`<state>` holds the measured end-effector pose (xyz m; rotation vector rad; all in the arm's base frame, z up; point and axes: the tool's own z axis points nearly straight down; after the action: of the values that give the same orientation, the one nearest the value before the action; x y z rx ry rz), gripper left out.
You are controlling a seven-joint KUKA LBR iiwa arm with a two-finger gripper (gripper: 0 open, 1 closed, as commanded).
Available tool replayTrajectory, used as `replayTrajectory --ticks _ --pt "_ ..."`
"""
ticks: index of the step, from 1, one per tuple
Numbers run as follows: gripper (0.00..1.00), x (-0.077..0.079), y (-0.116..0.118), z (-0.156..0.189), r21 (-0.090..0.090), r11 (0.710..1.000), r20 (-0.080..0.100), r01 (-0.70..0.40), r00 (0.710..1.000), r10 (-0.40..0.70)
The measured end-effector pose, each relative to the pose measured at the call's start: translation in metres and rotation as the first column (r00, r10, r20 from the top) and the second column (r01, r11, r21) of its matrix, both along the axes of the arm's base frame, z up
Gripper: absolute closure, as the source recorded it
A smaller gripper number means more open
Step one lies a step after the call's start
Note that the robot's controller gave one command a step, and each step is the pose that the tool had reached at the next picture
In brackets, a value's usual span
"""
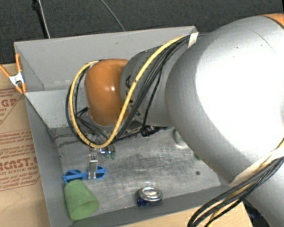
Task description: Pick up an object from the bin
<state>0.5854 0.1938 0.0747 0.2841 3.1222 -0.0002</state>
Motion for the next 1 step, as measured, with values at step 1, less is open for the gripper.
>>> replayTrajectory --ticks 1 --pt "0.00 0.0062 -0.0248 0.0007 0.012 0.993 0.005 0.114 0.993 -0.114"
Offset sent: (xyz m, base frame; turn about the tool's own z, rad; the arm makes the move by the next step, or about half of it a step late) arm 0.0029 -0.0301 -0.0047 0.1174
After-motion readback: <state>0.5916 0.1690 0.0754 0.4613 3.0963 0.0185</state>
